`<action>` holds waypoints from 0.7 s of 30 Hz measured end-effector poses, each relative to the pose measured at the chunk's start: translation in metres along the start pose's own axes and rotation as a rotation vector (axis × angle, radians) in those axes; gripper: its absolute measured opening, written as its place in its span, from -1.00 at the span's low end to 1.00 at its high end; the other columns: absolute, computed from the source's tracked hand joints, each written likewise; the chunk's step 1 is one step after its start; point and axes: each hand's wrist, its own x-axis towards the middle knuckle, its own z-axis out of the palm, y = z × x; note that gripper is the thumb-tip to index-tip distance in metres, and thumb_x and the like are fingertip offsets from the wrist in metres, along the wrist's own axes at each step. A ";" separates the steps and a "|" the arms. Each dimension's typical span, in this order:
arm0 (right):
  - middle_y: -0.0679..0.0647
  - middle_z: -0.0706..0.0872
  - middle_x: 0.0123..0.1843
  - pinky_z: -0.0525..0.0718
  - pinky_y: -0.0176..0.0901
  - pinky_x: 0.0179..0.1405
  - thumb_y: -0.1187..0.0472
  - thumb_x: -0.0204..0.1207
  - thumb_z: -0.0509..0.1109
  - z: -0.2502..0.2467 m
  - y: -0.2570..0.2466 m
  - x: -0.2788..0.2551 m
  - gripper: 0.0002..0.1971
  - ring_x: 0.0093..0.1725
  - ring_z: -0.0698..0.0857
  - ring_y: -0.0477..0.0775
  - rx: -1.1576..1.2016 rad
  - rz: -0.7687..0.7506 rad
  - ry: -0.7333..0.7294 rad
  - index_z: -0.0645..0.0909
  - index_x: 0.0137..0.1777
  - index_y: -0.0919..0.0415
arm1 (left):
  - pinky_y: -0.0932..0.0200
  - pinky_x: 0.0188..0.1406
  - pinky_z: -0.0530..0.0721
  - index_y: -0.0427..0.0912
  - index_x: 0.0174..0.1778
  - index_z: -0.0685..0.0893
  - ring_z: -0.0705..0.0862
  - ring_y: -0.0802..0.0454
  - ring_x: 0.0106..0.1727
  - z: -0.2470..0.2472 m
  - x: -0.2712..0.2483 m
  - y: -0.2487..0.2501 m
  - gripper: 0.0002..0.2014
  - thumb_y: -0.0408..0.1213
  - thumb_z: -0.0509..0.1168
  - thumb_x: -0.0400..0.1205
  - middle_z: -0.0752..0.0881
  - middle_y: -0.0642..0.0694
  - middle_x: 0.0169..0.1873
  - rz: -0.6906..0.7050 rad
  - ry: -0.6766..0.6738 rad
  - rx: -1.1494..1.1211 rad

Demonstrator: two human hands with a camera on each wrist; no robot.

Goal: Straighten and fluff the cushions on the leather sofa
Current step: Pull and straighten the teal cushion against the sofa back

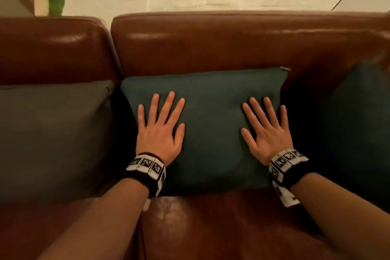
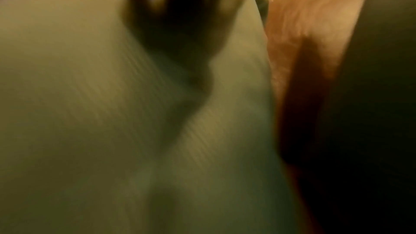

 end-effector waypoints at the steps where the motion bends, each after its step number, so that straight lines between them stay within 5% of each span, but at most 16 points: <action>1: -0.08 -0.08 0.77 -0.13 0.31 0.67 -0.27 0.66 -0.19 -0.008 -0.001 0.002 -0.35 0.74 -0.19 0.07 0.025 0.024 0.010 -0.14 0.73 -0.14 | -0.43 0.63 -0.04 0.17 0.70 -0.01 -0.09 -0.19 0.74 -0.007 0.001 0.003 -0.36 0.11 -0.05 0.67 -0.02 0.03 0.73 -0.019 0.010 -0.012; 5: -0.02 0.01 0.76 -0.09 0.26 0.68 -0.12 0.68 -0.03 -0.047 -0.043 0.044 -0.39 0.75 -0.06 0.11 0.174 -0.075 0.127 0.07 0.73 -0.04 | -0.31 0.67 -0.09 0.08 0.70 0.13 -0.04 -0.22 0.73 -0.035 0.035 0.037 -0.38 0.06 -0.04 0.68 0.06 -0.05 0.72 0.065 0.080 -0.076; 8: -0.09 0.11 0.75 -0.11 0.23 0.69 -0.19 0.69 -0.18 -0.054 -0.055 0.087 -0.40 0.74 0.01 0.06 0.109 -0.217 -0.051 0.04 0.72 -0.12 | -0.17 0.69 0.04 0.08 0.67 0.22 0.13 -0.14 0.71 -0.033 0.069 0.037 -0.43 0.07 -0.13 0.70 0.23 -0.01 0.68 0.104 -0.037 -0.095; 13: -0.09 0.14 0.74 -0.11 0.07 0.69 -0.32 0.64 -0.28 -0.049 0.034 0.090 -0.34 0.73 0.03 0.03 0.082 -0.006 -0.214 0.04 0.71 -0.14 | -0.12 0.60 0.25 0.03 0.57 0.38 0.43 -0.18 0.53 -0.033 0.075 -0.032 -0.43 0.16 -0.14 0.70 0.53 -0.09 0.49 0.014 -0.098 -0.012; 17: -0.08 0.35 0.65 0.00 0.30 0.65 -0.31 0.65 -0.26 -0.068 0.027 0.092 -0.36 0.67 0.21 0.08 0.026 0.046 -0.169 0.21 0.64 -0.12 | -0.15 0.41 0.41 0.00 0.50 0.46 0.57 -0.19 0.32 -0.047 0.082 -0.028 -0.43 0.15 -0.17 0.69 0.64 -0.13 0.31 0.000 -0.094 0.019; 21: -0.08 0.30 0.68 0.00 0.26 0.66 -0.27 0.68 -0.19 -0.069 -0.038 0.108 -0.41 0.68 0.19 0.10 0.109 -0.260 -0.163 0.14 0.67 -0.16 | -0.14 0.45 0.40 0.13 0.59 0.31 0.54 -0.10 0.41 -0.044 0.095 -0.002 -0.43 0.20 -0.19 0.68 0.56 -0.03 0.42 0.198 -0.139 -0.046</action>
